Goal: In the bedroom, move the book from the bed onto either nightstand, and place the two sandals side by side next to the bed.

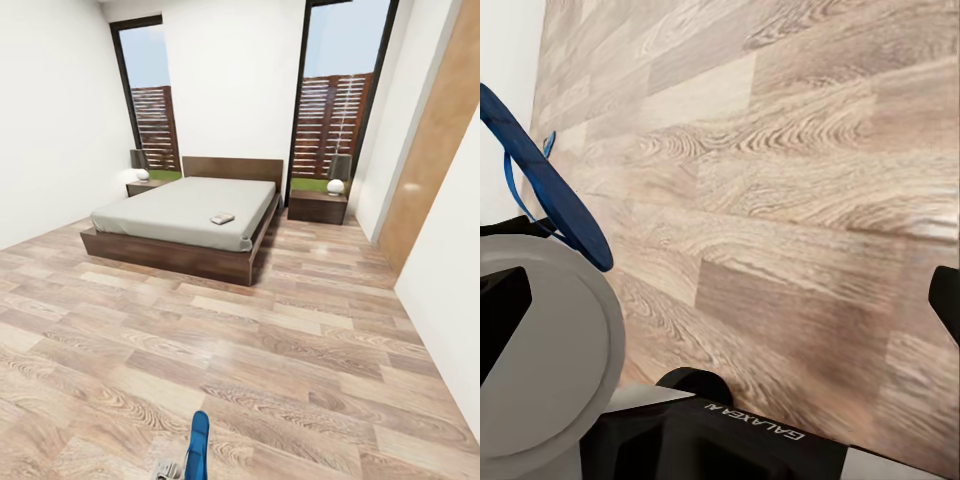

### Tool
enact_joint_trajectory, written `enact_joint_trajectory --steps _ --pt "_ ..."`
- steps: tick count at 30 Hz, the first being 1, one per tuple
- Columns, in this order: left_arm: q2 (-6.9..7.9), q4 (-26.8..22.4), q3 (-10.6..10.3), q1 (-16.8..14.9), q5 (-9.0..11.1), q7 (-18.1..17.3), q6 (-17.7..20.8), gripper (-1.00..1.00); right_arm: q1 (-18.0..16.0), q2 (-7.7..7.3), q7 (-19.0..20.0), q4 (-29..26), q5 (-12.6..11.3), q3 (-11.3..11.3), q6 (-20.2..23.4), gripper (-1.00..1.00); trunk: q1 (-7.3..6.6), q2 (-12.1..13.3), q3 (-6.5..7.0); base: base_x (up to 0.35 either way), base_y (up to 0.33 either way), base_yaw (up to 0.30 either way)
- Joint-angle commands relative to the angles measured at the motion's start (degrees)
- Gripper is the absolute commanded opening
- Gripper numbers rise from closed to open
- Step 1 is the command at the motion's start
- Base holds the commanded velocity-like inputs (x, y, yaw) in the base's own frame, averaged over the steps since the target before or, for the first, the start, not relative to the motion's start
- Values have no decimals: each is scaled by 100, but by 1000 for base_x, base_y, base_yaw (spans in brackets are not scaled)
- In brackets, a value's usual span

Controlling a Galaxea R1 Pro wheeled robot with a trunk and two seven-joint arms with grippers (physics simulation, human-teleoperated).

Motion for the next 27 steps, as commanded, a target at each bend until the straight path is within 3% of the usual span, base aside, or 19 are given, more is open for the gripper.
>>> enact_joint_trajectory --steps 1,6,20,27 --pt "5 -1 -48 -3 44 28 -26 -100 -2 0 21 -1 -25 -9 60 100 2 -2 -5 323 0 4" --pt "5 -1 -48 -3 45 28 -26 -100 -2 -1 21 -1 -25 -9 60 100 2 -2 -5 323 0 40" --pt "5 -1 -48 -4 45 28 -26 -100 -2 -1 21 -1 -20 -9 60 100 2 -2 -5 317 0 244" --pt "5 -1 -48 -3 43 28 -26 -100 -2 -1 23 -1 -24 -9 60 100 2 -2 -5 244 0 34"
